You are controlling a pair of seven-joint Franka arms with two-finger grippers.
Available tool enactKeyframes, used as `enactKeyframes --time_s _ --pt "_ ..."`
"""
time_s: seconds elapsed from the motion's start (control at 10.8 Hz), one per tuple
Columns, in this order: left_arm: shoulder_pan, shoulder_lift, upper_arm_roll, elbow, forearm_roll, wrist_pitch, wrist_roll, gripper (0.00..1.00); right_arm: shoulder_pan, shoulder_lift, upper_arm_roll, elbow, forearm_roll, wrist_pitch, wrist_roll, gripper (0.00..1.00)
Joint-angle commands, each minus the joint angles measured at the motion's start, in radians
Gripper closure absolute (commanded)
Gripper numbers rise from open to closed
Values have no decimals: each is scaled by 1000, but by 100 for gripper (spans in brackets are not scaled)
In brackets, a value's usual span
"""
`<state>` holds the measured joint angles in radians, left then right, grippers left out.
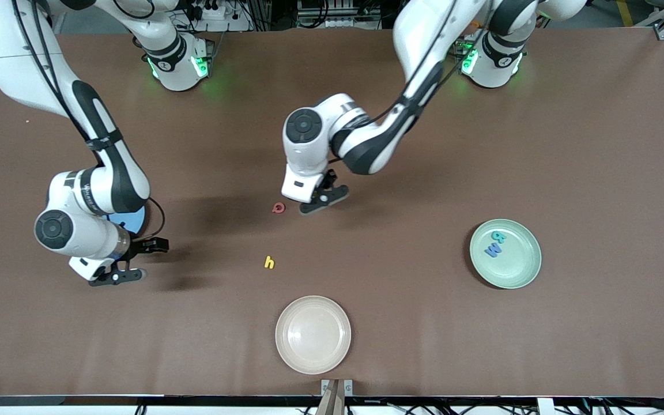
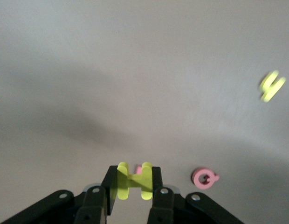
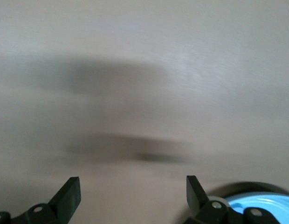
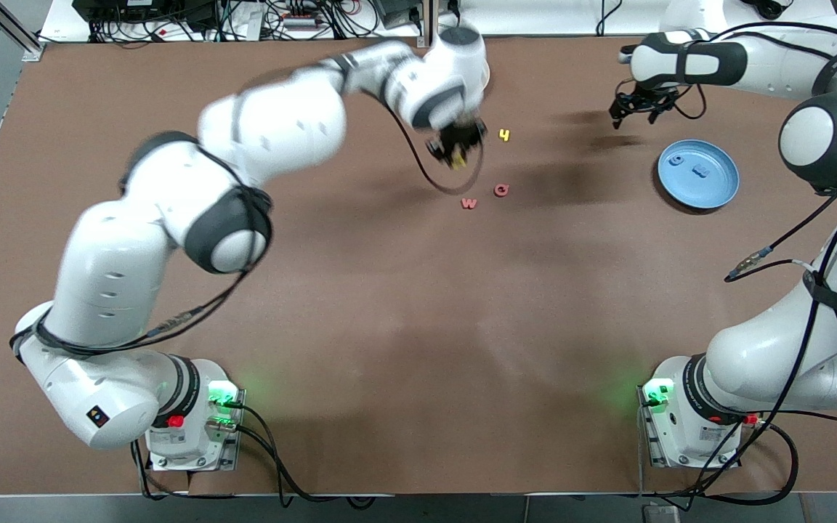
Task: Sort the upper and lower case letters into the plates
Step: 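Grasp the yellow H with the left gripper and place it on the green plate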
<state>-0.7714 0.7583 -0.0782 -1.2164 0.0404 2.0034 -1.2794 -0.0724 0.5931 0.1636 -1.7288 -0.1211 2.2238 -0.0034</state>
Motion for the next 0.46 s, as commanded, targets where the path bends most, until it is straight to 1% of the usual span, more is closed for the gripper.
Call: enactKeyframes --time_s 0.0,0.09,0.28,0.37 --pt "125 -144 0 -54 -28 -104 171 100 138 11 -6 67 9 -16 170 0" --pt "183 -172 -3 -54 -28 -127 226 100 184 19 -7 84 8 -16 262 0" --pt "303 -191 -3 -61 -28 -188 424 100 219 48 -4 121 12 -16 336 0" --pt "363 -200 1 -92 -25 -218 522 100 252 82 -4 165 20 -16 382 0"
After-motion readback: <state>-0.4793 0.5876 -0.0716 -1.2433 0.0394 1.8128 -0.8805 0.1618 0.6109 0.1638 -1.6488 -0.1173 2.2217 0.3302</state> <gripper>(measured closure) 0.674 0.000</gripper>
